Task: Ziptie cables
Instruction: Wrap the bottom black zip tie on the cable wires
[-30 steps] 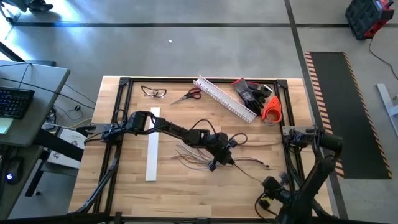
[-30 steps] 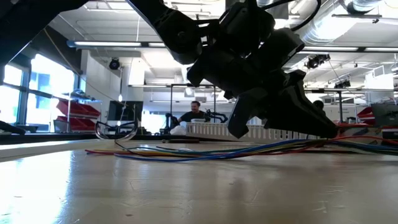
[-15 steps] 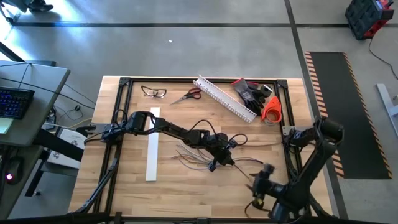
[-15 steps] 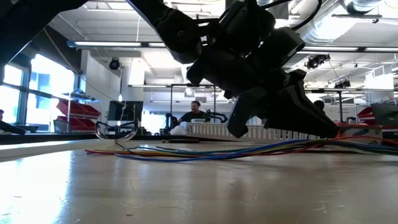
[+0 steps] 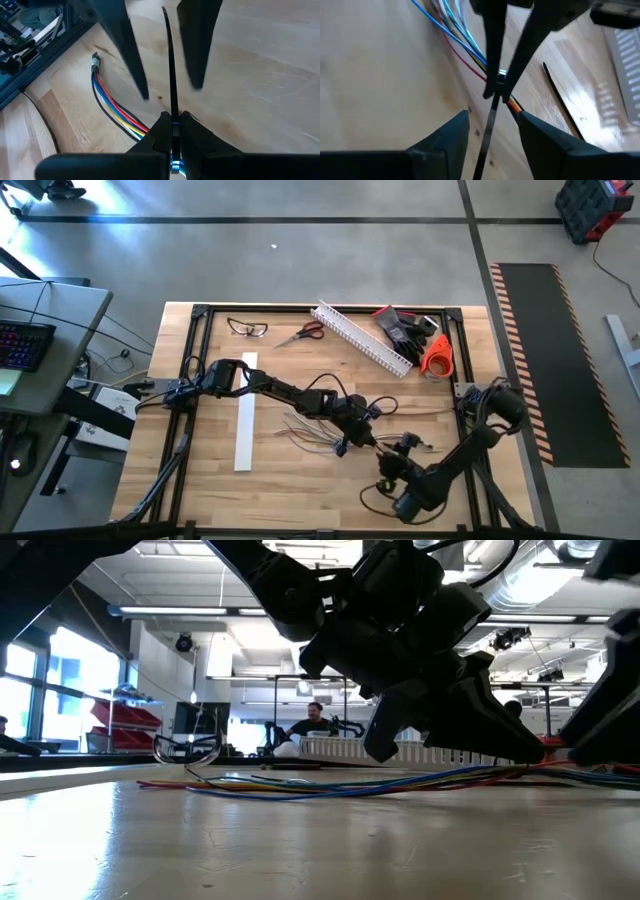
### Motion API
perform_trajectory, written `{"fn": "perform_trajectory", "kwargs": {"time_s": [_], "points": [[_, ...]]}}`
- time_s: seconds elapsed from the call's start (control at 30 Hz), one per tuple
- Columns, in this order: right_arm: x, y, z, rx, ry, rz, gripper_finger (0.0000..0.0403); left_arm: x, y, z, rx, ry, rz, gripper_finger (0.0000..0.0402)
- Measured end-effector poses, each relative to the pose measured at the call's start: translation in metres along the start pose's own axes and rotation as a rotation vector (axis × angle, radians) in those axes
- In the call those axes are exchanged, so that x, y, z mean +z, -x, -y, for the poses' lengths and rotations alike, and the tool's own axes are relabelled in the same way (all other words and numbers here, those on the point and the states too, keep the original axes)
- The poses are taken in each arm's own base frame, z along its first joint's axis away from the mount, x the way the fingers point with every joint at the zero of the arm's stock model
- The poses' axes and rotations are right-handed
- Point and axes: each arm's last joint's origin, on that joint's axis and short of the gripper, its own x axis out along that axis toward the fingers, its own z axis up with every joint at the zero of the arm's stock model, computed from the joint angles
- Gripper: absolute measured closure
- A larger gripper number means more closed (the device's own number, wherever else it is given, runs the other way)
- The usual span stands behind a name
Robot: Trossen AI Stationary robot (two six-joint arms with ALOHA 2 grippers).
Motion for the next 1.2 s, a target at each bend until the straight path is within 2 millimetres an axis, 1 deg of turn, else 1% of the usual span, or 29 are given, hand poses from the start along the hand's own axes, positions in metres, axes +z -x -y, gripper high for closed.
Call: {"fn": "perform_trajectory", "kwargs": {"time_s": [0.17,0.33,0.5,0.53,0.63,0.77,0.87,1.03,1.2], "points": [[0.0,-0.009,-0.002,-0.016,-0.012,-0.01,0.0286,0.0,0.0,0.0,-0.001,0.0,0.0,0.0398],[0.0,-0.01,-0.004,-0.011,-0.023,0.0,0.033,0.0,0.0,0.0,-0.001,0.0,0.0,0.0398],[0.001,-0.01,-0.004,-0.011,-0.054,0.014,0.039,0.0,0.0,0.001,-0.004,0.017,-0.002,0.0397],[0.001,-0.01,-0.004,-0.008,-0.065,0.01,0.0396,0.0,0.0,0.001,-0.005,0.016,-0.004,0.0395],[0.001,-0.01,-0.005,-0.002,-0.083,-0.006,0.0399,0.0,-0.001,0.002,-0.01,0.018,-0.009,0.0374],[-0.001,-0.009,-0.005,0.007,-0.121,-0.032,0.0401,-0.001,0.0,0.003,-0.02,0.023,-0.021,0.033],[-0.001,-0.009,-0.005,0.012,-0.142,-0.049,0.0401,0.0,-0.001,0.003,-0.024,0.022,-0.014,0.0314],[-0.001,-0.009,-0.005,0.014,-0.153,-0.056,0.0402,0.003,-0.003,0.005,-0.01,0.03,0.015,0.0319],[-0.001,-0.009,-0.005,0.013,-0.161,-0.06,0.0402,-0.002,-0.012,0.012,-0.016,0.03,0.012,0.0332]]}}
